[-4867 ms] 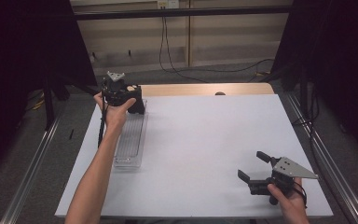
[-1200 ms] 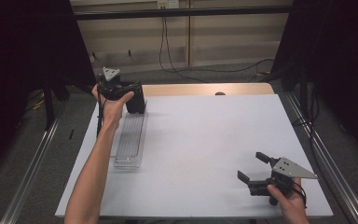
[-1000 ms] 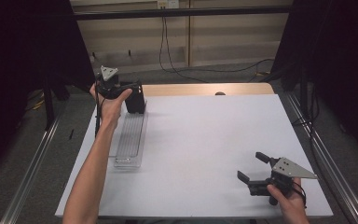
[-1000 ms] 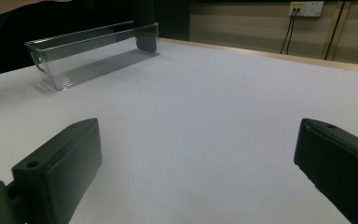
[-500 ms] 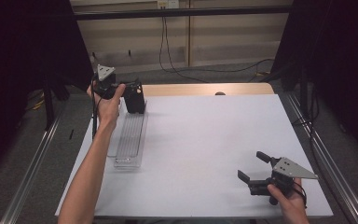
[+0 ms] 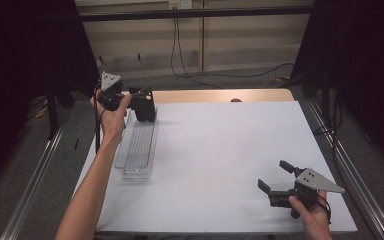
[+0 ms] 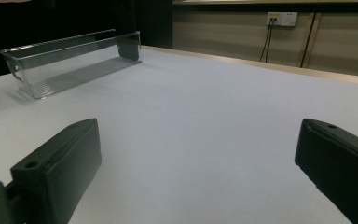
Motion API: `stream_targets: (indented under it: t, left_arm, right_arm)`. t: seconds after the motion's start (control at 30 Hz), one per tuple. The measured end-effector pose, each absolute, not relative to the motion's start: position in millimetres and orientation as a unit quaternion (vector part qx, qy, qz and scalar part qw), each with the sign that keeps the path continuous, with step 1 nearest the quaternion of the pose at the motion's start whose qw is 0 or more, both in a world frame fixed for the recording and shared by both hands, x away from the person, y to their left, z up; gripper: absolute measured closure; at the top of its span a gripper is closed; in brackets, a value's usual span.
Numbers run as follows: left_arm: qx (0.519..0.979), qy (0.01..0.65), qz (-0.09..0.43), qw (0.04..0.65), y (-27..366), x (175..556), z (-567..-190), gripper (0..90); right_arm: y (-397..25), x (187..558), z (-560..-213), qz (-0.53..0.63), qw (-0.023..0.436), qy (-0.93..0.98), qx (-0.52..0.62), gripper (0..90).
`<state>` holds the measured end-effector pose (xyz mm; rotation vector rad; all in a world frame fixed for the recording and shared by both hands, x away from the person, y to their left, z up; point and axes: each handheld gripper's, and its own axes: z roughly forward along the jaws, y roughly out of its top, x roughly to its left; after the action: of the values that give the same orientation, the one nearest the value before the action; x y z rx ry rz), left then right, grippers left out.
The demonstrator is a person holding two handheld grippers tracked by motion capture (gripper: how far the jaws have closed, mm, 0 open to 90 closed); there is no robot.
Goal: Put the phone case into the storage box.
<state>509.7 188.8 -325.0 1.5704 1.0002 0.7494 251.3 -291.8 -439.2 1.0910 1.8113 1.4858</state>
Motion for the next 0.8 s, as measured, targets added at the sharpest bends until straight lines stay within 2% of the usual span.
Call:
stream_targets:
  t: [0.43, 0.8]
  left_arm:
    - [0.667, 0.390, 0.300, 0.560, 188, 474, -323, 1.9]
    - [0.672, 0.383, 0.288, 0.565, 194, 453, -335, 1.9]
  right_arm:
    - [-297, 250, -438, 0.543, 0.303, 0.661, 0.420, 0.1]
    - [-300, 250, -439, 0.545, 0.302, 0.657, 0.425, 0.1]
